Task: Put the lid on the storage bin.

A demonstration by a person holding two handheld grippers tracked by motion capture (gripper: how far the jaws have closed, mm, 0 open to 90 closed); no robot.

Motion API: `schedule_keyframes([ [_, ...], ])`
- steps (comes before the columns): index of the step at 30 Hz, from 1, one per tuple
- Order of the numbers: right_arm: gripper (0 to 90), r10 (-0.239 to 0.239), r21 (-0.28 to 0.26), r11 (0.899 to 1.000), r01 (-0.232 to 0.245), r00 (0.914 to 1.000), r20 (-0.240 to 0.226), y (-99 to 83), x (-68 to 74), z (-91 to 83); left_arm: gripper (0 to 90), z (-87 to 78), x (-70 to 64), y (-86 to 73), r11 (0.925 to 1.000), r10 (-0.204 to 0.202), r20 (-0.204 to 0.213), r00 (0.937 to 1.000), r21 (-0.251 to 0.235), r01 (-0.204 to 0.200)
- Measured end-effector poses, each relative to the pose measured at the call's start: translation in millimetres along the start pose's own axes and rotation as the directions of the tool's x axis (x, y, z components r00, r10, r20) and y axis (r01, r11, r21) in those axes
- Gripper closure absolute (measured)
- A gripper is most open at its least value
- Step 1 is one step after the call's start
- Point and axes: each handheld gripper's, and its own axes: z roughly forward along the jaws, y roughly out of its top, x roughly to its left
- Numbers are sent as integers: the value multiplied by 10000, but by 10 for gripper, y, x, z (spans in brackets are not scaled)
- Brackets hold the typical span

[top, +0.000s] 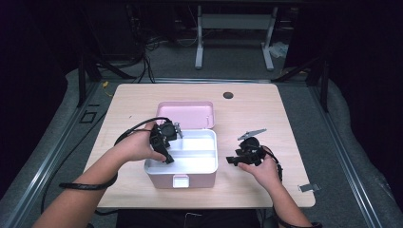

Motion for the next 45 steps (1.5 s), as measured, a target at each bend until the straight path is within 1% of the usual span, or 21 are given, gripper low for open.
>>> schedule_keyframes([
  [3,420,65,-147,9999,-66,10000,-50,38,-5,-32,346,1,4,-14,10000,-33,-23,10000,-12,33],
  [4,419,92,-217,9997,-95,9998,-165,59,-7,-49,346,2,-1,-11,10000,41,-53,10000,24,-41],
  [5,412,158,-303,9994,-164,9997,-209,113,-10,-84,337,6,-7,-8,10000,-10,-60,10000,22,10],
  [7,408,164,-335,9993,-171,9996,-221,132,-13,-93,320,15,-11,1,10000,21,10,10000,87,-21],
  [9,398,188,-410,9990,-198,9995,-260,208,-24,-124,244,39,-59,34,9992,126,-27,9999,376,-125],
  [10,398,188,-410,9990,-198,9995,-260,208,-24,-124,211,39,-59,34,9992,126,-27,9999,376,-125],
  [11,396,173,-496,9986,-180,9997,-143,281,-34,-143,201,50,-82,54,9986,124,-84,9999,513,-119],
  [13,395,176,-521,9985,-182,9998,-122,306,-36,-149,202,48,-75,51,9987,101,-38,9999,494,-99],
  [16,392,139,-582,9982,-149,9998,-174,434,-55,-155,202,45,-78,22,9995,121,-84,9999,294,-118],
  [20,388,165,-594,9981,-176,9997,-184,505,-77,-143,202,41,-77,-12,9999,119,-74,9999,57,-118],
  [22,381,281,-700,9971,-297,9993,-235,568,-103,-142,204,39,-71,-73,9990,137,-31,9999,-415,-138],
  [23,381,281,-700,9971,-297,9993,-235,568,-103,-142,205,39,-71,-73,9990,137,-31,9999,-415,-138],
  [24,380,367,-779,9962,-389,9989,-291,609,-112,-152,205,41,-73,-123,9967,133,-40,9999,-803,-136],
  [29,376,377,-839,9957,-401,9989,-295,690,-121,-174,205,41,-84,-177,9932,-27,-138,9999,-1165,11],
  [31,375,319,-852,9958,-339,9992,-239,750,-115,-186,206,43,-91,-210,9902,-203,-141,9997,-1382,181],
  [35,374,259,-843,9961,-272,9995,-168,804,-109,-180,216,26,-104,-245,9906,-301,-156,9994,-1339,277],
  [36,372,267,-770,9966,-275,9996,-120,839,-108,-172,251,13,-109,-259,9910,-336,-165,9993,-1301,312],
  [39,369,223,-705,9973,-227,9997,-72,874,-111,-161,287,-5,-110,-291,9918,-332,-156,9993,-1237,310],
  [41,368,217,-646,9977,-226,9997,-138,910,-112,-153,304,-9,-113,-317,9903,-458,-145,9988,-1321,435],
  [42,367,164,-631,9979,-164,9999,-11,930,-110,-149,304,-9,-120,-326,9895,-527,-174,9985,-1356,498],
  [45,365,192,-582,9981,-192,9998,-16,980,-102,-143,308,-14,-136,-364,9875,-635,-229,9977,-1461,595],
])
